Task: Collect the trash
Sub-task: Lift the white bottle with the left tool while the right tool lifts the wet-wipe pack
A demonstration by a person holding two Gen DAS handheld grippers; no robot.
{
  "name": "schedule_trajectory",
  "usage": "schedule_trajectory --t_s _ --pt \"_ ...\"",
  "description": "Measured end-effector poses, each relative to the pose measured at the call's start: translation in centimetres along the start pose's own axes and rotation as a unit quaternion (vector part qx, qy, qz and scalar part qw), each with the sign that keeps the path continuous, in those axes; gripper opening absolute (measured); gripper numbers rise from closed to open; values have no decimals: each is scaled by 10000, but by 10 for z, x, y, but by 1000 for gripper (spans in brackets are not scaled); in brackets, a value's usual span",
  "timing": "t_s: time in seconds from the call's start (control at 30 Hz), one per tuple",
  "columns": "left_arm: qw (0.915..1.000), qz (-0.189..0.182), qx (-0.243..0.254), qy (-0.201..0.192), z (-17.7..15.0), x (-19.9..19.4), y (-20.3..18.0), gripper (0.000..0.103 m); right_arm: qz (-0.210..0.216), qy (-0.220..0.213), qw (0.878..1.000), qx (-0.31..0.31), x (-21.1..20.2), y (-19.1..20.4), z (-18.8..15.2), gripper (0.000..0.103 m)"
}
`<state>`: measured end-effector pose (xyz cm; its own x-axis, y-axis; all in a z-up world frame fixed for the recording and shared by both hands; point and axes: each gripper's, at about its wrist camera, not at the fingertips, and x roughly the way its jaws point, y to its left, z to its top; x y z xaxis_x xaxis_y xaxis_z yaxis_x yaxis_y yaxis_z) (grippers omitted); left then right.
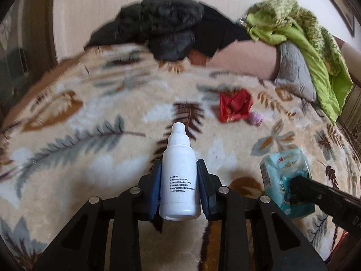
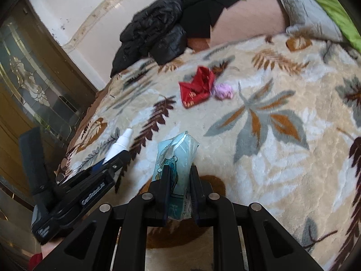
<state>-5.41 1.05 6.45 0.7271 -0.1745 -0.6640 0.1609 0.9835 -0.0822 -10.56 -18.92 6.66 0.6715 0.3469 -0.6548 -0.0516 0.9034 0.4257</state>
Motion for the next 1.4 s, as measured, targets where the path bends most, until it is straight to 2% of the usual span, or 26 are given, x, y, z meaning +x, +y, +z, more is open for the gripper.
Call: schedule_trajectory --t_s 0.13,0.27,0.5,0.77,1.4 --pt "9981 244 261 -512 -4 -30 -13 29 -77 -314 9992 -218 -20 8 -3 17" --pt "9961 337 430 -695 -12 -51 -20 29 -53 -412 9989 -213 -38 9 -14 17" --pt "9936 413 742 -745 -34 -78 -31 29 -116 -471 9986 -225 -55 7 -28 17" --pt "9910 493 957 -799 -41 -80 -41 29 -108 -466 9987 -157 -56 7 -31 17" --pt "9938 394 850 -592 -39 -62 -36 29 -30 -364 9993 -80 -41 6 -29 17"
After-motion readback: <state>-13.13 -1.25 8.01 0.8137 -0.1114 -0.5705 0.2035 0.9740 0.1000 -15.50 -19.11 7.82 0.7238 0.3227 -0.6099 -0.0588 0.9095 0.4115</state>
